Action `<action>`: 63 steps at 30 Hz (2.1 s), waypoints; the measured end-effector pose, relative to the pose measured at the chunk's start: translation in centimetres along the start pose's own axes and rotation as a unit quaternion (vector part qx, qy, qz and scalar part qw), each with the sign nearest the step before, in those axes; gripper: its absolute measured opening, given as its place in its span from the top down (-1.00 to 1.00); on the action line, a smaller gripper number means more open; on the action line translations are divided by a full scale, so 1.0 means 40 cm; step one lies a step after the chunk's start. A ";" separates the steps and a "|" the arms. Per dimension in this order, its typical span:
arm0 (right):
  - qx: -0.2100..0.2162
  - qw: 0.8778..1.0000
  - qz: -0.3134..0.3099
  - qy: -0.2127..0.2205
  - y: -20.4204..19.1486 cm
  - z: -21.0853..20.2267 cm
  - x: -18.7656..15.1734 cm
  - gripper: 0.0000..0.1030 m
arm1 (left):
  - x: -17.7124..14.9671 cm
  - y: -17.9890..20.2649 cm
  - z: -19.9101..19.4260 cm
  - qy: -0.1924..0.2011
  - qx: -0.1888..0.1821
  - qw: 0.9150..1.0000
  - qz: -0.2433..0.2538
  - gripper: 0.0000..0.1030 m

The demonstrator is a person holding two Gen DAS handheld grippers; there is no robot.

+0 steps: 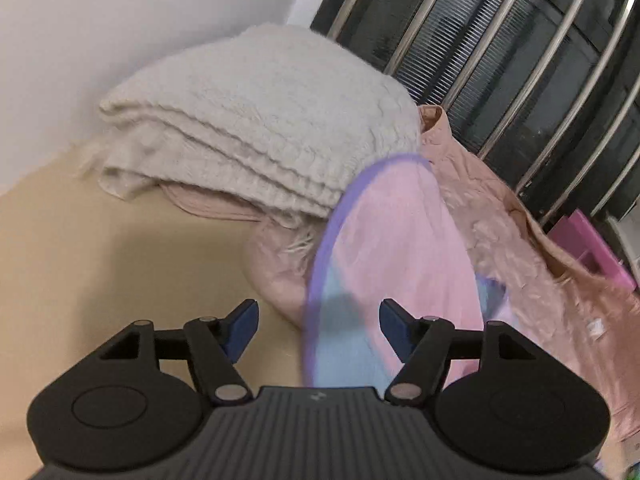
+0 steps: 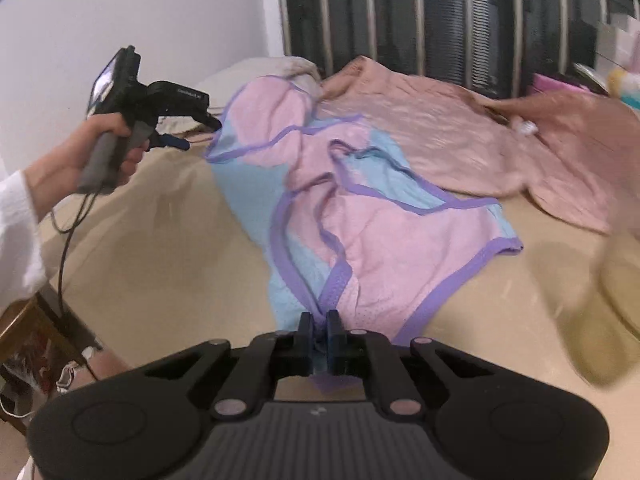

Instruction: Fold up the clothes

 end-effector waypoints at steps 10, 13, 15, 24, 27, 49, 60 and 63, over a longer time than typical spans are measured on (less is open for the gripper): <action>-0.012 1.000 -0.018 0.004 0.020 -0.005 -0.004 0.94 | -0.117 0.058 -0.016 0.014 0.087 0.980 0.177 0.89; -0.023 0.999 -0.031 0.000 0.027 -0.015 -0.008 0.94 | -0.202 0.064 -0.104 0.024 0.135 0.963 0.232 0.89; -0.026 0.999 -0.032 -0.006 0.044 -0.021 -0.011 0.94 | -0.247 0.053 -0.182 0.017 0.152 0.962 0.226 0.89; -0.064 0.997 -0.033 -0.038 0.088 -0.071 0.005 0.65 | -0.376 0.005 -0.500 0.026 0.156 0.973 0.166 0.39; -0.028 0.999 -0.032 0.016 0.045 -0.088 0.057 0.36 | -0.388 0.011 -0.494 0.016 0.120 0.979 0.163 0.13; 0.051 0.996 -0.079 -0.007 -0.149 -0.031 0.016 0.78 | -0.484 0.039 -0.537 -0.026 -0.075 0.983 0.166 0.91; 0.036 0.999 -0.025 0.010 -0.098 -0.002 0.012 0.41 | -0.503 0.063 -0.496 -0.027 -0.060 0.972 0.224 0.94; 0.033 0.999 -0.026 0.005 -0.107 0.007 0.000 0.86 | -0.513 0.045 -0.513 -0.017 -0.046 0.973 0.225 0.99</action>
Point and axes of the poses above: each gripper's, at about its wrist camera, not at the fingertips, and z roughly the way its jaws point, y to its right, x to its top, the point moved 1 cm from there along z, roughly the way its jaws point, and after that the axes turned 7 degrees about -x, right-handed, at the moved point
